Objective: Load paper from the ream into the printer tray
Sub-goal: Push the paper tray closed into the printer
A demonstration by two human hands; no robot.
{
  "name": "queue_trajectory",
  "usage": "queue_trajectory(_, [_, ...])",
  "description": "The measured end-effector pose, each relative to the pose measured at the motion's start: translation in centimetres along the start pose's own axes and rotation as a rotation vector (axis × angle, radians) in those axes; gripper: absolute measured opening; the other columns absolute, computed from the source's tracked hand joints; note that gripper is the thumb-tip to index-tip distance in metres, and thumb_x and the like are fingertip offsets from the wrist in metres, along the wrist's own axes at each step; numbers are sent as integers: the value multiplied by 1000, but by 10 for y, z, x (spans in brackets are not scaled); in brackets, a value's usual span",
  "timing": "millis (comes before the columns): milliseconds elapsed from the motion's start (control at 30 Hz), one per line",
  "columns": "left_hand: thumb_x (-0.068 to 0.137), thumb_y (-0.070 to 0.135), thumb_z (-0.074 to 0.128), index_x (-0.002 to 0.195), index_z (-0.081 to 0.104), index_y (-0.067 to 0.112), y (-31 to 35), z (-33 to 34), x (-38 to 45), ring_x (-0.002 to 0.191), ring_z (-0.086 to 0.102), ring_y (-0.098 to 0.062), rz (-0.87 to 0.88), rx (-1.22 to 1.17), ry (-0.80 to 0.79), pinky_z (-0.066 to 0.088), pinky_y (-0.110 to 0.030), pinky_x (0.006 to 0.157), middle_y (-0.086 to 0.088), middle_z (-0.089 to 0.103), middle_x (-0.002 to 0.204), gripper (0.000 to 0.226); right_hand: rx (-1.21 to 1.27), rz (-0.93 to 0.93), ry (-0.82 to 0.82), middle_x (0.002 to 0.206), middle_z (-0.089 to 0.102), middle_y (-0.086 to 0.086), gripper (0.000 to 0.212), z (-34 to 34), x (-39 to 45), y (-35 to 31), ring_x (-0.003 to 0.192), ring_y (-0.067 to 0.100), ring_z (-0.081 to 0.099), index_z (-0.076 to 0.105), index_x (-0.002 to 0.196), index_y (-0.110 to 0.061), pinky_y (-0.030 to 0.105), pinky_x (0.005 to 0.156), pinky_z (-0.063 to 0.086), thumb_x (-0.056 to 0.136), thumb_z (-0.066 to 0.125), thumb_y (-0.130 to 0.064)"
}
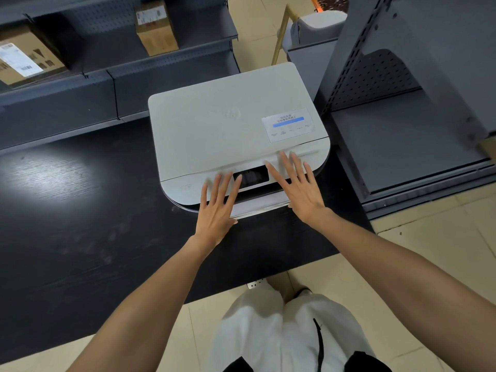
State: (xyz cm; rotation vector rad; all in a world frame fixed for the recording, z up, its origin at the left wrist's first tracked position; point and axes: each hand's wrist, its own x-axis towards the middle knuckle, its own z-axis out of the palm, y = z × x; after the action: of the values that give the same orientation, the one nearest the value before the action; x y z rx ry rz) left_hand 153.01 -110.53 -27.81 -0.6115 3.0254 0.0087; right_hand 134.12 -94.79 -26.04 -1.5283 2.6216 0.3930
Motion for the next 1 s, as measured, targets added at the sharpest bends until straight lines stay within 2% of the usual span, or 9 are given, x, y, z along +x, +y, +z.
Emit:
queue_trajectory(233, [65, 37, 90, 159, 3, 19, -8, -1, 12, 153, -3, -34, -9, -15, 8, 0, -55, 120, -12, -1, 166, 129, -14, -23, -4, 165, -23, 14, 138, -8, 14, 0, 154, 35, -12, -28, 153, -29, 50, 126, 10, 72, 81, -4])
queue_trajectory(467, [60, 40, 92, 158, -3, 23, -15, -3, 21, 152, -9, -34, 8, -37, -12, -3, -58, 119, -11, -4, 166, 138, -45, -27, -3, 161, -31, 13, 138, -9, 20, 1, 151, 34, -20, -30, 153, -28, 50, 122, -4, 74, 82, -9])
queue_trajectory(600, [56, 42, 93, 158, -1, 25, -19, -8, 30, 152, -7, -38, -18, -19, -22, -6, -60, 117, -12, -4, 166, 140, -4, -22, 19, 166, -20, 12, 134, -10, 25, -2, 152, 32, -19, -31, 152, -30, 49, 121, -5, 76, 74, 3])
queue_trajectory(767, [56, 43, 92, 159, 0, 25, -21, -5, 32, 152, -8, -39, 2, 0, -7, -8, -61, 117, -10, -3, 167, 140, 66, -7, 41, 168, -12, 12, 132, -7, 27, -5, 155, 33, -10, -24, 154, -32, 53, 124, 4, 74, 73, 7])
queue_trajectory(1000, [59, 43, 90, 159, 4, 24, -20, -1, 33, 152, 0, -39, 10, 44, 27, -2, -63, 117, -10, 4, 166, 133, 111, 0, 74, 168, -6, 11, 134, -2, 31, -4, 156, 33, -6, -18, 156, -34, 55, 123, 9, 70, 76, 7])
